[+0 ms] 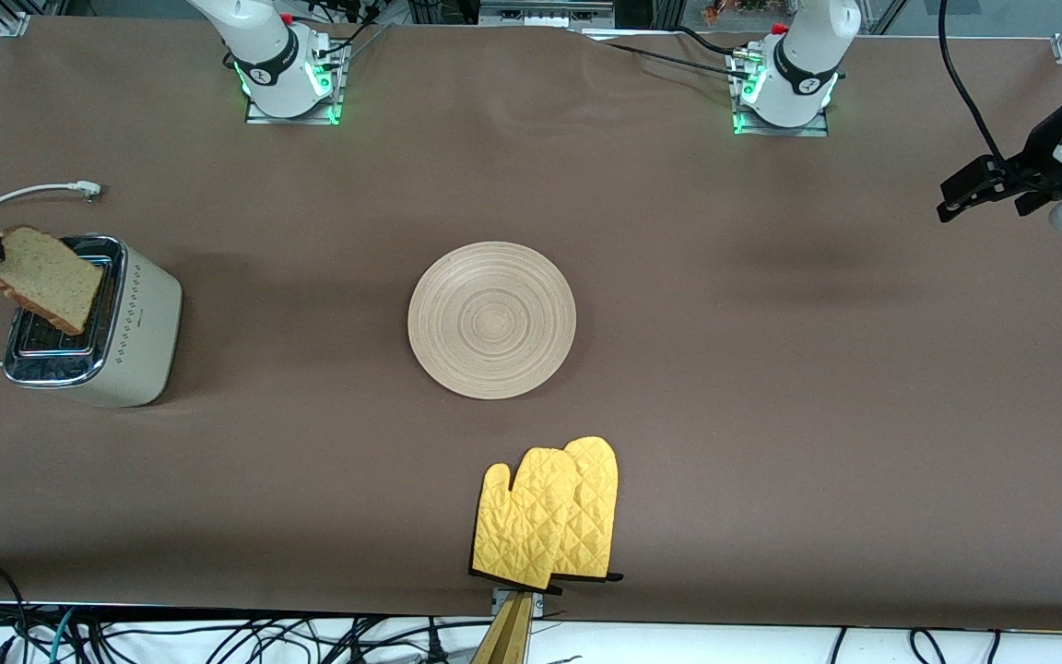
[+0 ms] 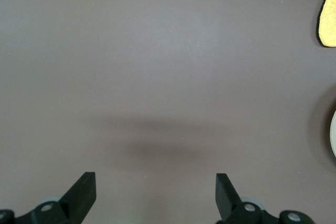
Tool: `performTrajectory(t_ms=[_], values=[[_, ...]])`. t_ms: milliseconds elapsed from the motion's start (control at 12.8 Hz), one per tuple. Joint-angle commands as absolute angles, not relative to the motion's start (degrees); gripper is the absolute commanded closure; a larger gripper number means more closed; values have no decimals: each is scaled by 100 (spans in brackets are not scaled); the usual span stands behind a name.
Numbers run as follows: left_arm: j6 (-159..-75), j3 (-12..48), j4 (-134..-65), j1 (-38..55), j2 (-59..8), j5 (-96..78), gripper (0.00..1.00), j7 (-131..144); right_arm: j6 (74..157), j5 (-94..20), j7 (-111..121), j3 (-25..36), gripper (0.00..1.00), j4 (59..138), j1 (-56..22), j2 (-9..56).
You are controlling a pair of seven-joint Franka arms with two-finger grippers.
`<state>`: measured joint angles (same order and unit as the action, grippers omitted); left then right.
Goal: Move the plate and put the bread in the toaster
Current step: 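Lower the bread slice into the toaster slot with the right gripper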
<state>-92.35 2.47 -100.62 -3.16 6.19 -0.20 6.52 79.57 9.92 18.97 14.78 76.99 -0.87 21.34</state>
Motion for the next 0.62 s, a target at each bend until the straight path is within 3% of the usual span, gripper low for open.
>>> performTrajectory(t_ms=[0, 545], values=[[-9105, 246, -9870, -316, 536, -141, 0, 712, 8208, 1187, 2416, 1459, 100, 7480, 140, 2328], [-9106, 246, -9870, -316, 536, -141, 0, 712, 8130, 1178, 2355, 1441, 100, 7479, 132, 2391]])
